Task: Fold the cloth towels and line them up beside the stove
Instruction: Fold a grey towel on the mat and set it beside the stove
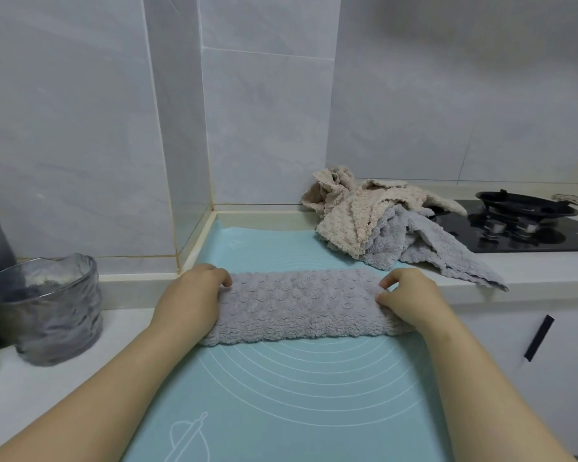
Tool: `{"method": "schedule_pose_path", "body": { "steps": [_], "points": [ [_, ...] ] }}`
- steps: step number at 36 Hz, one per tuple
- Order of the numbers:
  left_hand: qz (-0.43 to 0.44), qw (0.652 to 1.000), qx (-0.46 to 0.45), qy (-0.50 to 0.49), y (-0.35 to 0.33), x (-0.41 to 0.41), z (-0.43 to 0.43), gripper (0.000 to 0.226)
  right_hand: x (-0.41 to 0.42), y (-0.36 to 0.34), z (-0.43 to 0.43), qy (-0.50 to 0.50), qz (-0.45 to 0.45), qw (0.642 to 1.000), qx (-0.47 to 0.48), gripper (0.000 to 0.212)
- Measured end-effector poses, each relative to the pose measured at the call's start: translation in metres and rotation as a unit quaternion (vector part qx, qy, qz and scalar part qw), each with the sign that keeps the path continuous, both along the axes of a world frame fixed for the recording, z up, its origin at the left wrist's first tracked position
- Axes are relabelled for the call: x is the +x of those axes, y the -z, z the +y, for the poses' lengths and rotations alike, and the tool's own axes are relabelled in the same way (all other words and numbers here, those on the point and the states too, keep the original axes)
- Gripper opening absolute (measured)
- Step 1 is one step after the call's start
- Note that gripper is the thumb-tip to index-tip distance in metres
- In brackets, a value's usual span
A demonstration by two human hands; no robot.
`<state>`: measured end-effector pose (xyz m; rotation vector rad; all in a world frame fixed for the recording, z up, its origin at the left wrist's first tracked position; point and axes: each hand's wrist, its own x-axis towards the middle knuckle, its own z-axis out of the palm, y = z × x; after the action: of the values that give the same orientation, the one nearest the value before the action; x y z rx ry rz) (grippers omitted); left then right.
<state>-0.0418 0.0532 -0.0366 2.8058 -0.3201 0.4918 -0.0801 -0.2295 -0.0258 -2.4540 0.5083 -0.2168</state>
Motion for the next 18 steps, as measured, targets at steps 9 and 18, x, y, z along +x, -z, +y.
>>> {"method": "schedule_pose_path", "body": {
  "steps": [9, 18],
  "points": [
    [0.037, 0.997, 0.063, -0.002, 0.005, 0.001, -0.002, 0.038, 0.000, -0.001, -0.001, 0.000, -0.018, 0.999, 0.049, 0.007],
    [0.025, 0.998, 0.058, 0.024, 0.009, 0.003, -0.010, 0.029, 0.014, 0.010, 0.001, 0.042, 0.008, 0.999, -0.010, 0.028]
  ]
}}
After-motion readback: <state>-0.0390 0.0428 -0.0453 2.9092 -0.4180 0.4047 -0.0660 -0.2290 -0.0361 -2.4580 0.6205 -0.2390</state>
